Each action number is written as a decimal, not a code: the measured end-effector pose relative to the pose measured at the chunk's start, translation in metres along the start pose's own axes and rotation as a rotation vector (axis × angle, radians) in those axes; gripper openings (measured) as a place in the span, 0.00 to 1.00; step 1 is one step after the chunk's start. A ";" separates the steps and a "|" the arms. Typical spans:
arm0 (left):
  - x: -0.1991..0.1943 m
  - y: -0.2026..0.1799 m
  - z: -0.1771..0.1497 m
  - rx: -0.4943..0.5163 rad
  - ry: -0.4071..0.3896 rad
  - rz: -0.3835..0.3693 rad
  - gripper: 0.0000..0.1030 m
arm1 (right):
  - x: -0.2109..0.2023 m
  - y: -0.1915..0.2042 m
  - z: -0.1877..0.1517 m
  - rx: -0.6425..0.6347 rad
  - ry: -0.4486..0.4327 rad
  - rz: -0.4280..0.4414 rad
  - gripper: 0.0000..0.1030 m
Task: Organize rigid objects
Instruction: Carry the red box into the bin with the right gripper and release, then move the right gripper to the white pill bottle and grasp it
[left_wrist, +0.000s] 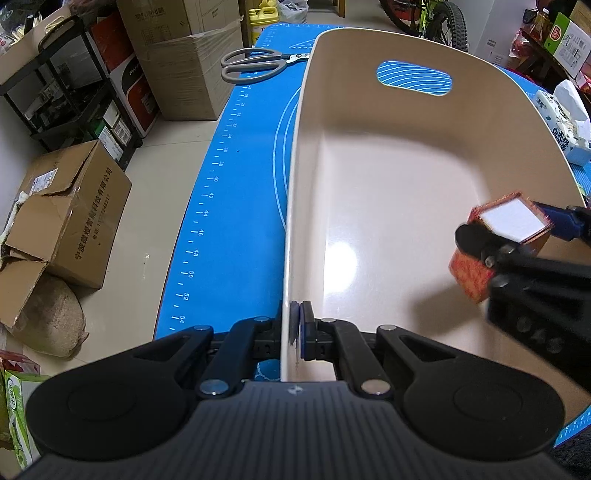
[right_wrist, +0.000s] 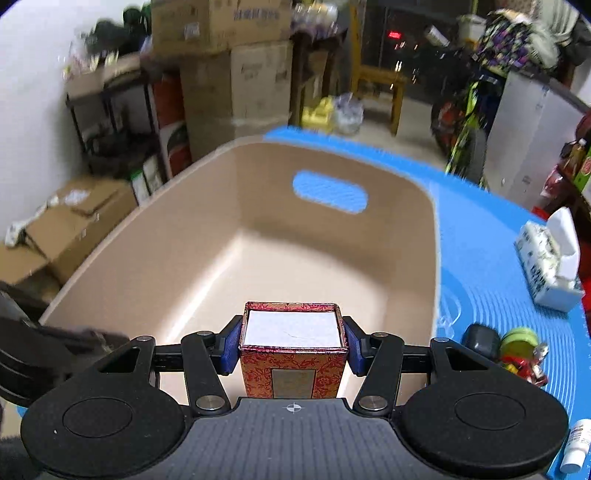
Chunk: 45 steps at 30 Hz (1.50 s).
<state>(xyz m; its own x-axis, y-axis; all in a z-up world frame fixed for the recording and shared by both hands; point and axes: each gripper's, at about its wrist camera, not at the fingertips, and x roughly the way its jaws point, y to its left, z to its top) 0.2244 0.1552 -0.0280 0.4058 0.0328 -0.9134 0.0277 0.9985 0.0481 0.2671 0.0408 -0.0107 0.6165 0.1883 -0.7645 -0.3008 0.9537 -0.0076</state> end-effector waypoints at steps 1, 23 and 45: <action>0.000 0.000 0.000 -0.001 0.000 0.000 0.06 | 0.002 0.004 0.000 -0.029 0.010 -0.021 0.58; 0.000 -0.001 0.000 -0.008 0.000 0.004 0.07 | -0.083 -0.081 -0.009 0.162 -0.165 -0.053 0.74; 0.000 0.000 0.000 -0.013 0.002 0.003 0.07 | -0.075 -0.248 -0.079 0.403 -0.013 -0.389 0.76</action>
<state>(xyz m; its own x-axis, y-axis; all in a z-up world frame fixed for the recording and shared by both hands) 0.2245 0.1547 -0.0275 0.4041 0.0362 -0.9140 0.0143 0.9988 0.0459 0.2383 -0.2282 -0.0024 0.6358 -0.1949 -0.7468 0.2510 0.9672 -0.0388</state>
